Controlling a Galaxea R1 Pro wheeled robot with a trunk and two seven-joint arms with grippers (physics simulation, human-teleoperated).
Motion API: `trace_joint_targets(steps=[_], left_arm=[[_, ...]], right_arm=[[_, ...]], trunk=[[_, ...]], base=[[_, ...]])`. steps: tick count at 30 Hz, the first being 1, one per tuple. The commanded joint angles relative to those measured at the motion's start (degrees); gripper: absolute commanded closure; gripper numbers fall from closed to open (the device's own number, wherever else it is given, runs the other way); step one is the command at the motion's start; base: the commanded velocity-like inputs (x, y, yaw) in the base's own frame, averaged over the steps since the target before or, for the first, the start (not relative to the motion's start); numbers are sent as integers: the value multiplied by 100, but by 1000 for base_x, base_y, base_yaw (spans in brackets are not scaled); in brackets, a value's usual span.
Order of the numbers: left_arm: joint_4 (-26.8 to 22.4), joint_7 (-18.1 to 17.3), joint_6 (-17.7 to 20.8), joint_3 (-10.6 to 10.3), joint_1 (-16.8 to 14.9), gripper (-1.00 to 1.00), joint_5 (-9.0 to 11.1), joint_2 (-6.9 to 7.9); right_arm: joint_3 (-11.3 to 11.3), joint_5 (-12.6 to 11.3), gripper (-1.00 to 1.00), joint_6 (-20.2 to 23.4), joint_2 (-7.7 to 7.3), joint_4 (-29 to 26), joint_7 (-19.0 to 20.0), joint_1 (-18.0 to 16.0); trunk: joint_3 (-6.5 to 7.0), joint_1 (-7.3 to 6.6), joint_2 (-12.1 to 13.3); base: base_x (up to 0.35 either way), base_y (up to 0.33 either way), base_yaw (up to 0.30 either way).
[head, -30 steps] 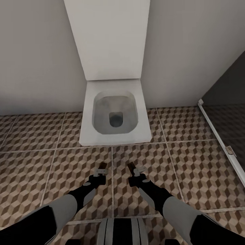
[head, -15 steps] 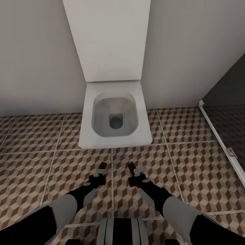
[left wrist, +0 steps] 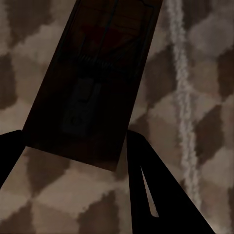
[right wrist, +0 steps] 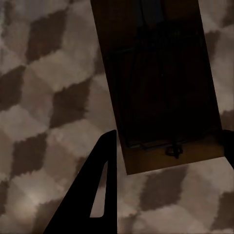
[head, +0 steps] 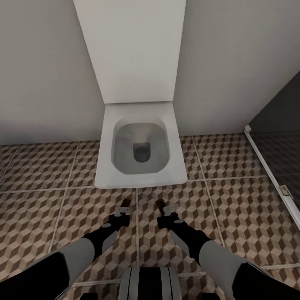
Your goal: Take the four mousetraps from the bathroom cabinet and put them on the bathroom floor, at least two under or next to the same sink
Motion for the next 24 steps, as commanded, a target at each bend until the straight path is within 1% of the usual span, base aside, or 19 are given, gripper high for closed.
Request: trace_joint_targets(steps=[1,3,7,8,11,13,16,24], left_arm=[[-2,41,-11,-48,-2,100,10,0],[0,41,-10,-50,-2,100,11,0],[-2,41,-9,-52,0,100,11,0],[-2,41,-9,-52,0,100,11,0],[1,41,-9,-52,4,100,10,2],[1,41,-9,-52,6,100,10,3],[1,41,-9,-52,7,100,10,1],[-1,41,-9,-60,75,100,10,0]], right_arm=[[50,-49,100,22,-3,-12,-53,-5],[53,-48,100,26,23,-12,-53,-5],[62,-26,100,33,189,-12,-53,-5],[65,-7,100,34,207,-12,-53,-5],[71,196,100,43,268,-12,-53,-5],[72,281,100,46,289,-12,-53,-5],[73,343,100,52,303,-12,-53,-5],[74,372,100,57,310,-12,-53,-5]], trunk=[[-3,-1,-1],[-3,-1,-1],[-3,-1,-1],[-3,-1,-1],[-3,-1,-1],[-3,-1,-1],[-3,-1,-1],[-3,-1,-1]], base=[[5,0,0],[3,0,0],[1,0,0],[0,0,0],[0,0,0],[0,0,0],[0,0,0],[0,0,0]])
